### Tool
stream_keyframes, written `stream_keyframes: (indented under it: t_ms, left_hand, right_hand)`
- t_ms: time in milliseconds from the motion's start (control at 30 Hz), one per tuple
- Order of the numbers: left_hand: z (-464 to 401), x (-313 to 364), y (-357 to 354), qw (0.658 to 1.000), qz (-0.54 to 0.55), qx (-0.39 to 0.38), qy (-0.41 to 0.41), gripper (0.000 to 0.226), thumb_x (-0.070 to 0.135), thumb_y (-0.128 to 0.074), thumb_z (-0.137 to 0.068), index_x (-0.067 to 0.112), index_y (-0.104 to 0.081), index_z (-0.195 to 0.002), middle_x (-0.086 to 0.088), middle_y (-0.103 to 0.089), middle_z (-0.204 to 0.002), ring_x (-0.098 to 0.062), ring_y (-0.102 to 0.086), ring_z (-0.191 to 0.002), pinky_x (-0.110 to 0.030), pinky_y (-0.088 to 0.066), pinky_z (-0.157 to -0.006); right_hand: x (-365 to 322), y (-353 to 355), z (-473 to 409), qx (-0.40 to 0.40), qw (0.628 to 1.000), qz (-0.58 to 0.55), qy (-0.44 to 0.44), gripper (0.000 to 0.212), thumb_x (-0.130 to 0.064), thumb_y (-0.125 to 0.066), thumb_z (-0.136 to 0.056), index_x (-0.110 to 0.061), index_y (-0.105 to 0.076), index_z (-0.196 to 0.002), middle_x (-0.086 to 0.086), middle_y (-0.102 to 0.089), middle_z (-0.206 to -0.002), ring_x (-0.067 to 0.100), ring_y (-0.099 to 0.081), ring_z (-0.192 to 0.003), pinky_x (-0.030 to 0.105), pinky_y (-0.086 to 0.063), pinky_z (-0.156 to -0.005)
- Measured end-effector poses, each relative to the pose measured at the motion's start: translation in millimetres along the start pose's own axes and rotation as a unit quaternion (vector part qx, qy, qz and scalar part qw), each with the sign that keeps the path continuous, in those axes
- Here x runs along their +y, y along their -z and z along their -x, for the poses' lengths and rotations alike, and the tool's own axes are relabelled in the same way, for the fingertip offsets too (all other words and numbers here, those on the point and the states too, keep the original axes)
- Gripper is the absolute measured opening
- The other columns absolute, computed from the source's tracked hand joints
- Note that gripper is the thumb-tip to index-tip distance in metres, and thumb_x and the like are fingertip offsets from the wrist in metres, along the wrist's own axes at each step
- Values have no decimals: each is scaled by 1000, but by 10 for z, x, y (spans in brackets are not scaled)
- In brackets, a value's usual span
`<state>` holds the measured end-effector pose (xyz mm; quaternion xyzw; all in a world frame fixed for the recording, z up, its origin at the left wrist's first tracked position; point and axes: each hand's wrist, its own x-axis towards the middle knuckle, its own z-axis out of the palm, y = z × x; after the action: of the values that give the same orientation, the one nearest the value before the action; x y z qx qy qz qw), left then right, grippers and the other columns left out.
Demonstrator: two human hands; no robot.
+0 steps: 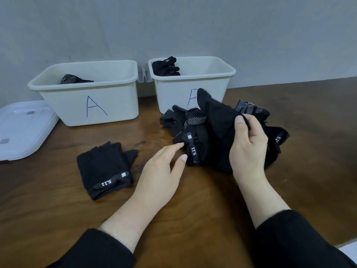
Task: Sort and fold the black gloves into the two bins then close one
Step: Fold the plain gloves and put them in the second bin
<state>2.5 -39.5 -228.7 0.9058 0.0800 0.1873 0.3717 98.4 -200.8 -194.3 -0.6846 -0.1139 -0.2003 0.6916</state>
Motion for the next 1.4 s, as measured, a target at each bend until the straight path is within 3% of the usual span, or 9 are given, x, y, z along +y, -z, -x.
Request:
stream_keyframes:
  t_ms: [233, 400, 567, 733, 967, 1067, 1233, 1333, 1400]
  left_hand:
    - [-18, -21, 2, 998, 53, 41, -10, 38, 39, -49, -102, 37, -55, -139, 27, -57, -132, 8, -51, -124, -21, -42, -107]
    - [-53, 52, 88, 980, 188, 63, 11, 37, 44, -48, -100, 47, -45, -137, 32, -55, -132, 14, -49, -125, -4, -37, -100]
    - [-75, 2, 174, 891, 434, -48, 121, 42, 49, -47, -103, 34, -56, -141, 15, -61, -139, -8, -54, -132, -40, -42, -113]
    - [-73, 1, 394, 830, 522, -68, 185, 31, 23, -55, -104, 9, -67, -128, -9, -69, -129, -29, -61, -126, -42, -52, -103]
    - [-185, -93, 1331, 913, 362, 167, 91, 6, 17, -64, -98, 14, -70, -100, -5, -74, -97, -27, -68, -88, -59, -55, -86]
    - [-179, -244, 1712, 934, 278, 214, 60, 7, 12, -65, -97, 14, -68, -102, -1, -75, -95, -22, -72, -87, -48, -61, -77]
    - [-26, -571, 1862, 967, 97, 228, 61, 10, 12, -65, -96, 19, -68, -102, 12, -74, -88, -2, -69, -81, -11, -49, -69]
    - [121, -793, 1783, 974, -53, 208, 76, 15, 19, -65, -95, 33, -65, -99, 20, -67, -79, 1, -62, -73, -14, -45, -66]
    - [243, -993, 1692, 984, -88, 142, 67, 18, 19, -67, -94, 32, -68, -106, 22, -69, -88, -1, -64, -83, -21, -49, -76]
  right_hand:
    - [-84, 40, -40, -26, 955, -262, -133, 34, -21, -45, -107, -23, -71, -86, 1, -71, -97, 19, -67, -96, 37, -54, -86]
    - [-117, 15, -16, -100, 900, -346, -247, 27, -24, -49, -104, -17, -75, -105, 8, -76, -110, 23, -74, -98, 36, -60, -72]
    - [-97, -59, 75, -217, 892, -317, -237, 32, -19, -42, -106, -12, -73, -107, 10, -74, -111, 22, -71, -101, 32, -59, -78]
    - [-44, -127, 124, -274, 899, -250, -233, 29, -19, -46, -106, -10, -72, -112, 14, -73, -117, 28, -69, -110, 41, -56, -92]
    - [-19, -315, 211, -221, 963, -128, -85, 16, -20, -53, -105, -18, -69, -105, 6, -72, -119, 23, -68, -115, 52, -57, -94]
    - [-110, -456, 362, -229, 963, -120, -70, 20, -17, -50, -106, -11, -69, -100, 10, -74, -106, 28, -73, -99, 50, -61, -84]
    - [-233, -765, 665, -341, 937, -68, -40, 14, -15, -56, -102, -14, -70, -99, 0, -75, -99, 20, -73, -94, 38, -61, -81]
    - [-195, -949, 754, -410, 911, 53, -3, 11, -27, -66, -97, -28, -70, -107, -17, -70, -107, 2, -65, -106, 23, -52, -93]
    - [-121, -1044, 807, -497, 847, 178, 65, 28, -38, -68, -94, -37, -64, -122, -27, -59, -123, -6, -53, -117, 20, -42, -104]
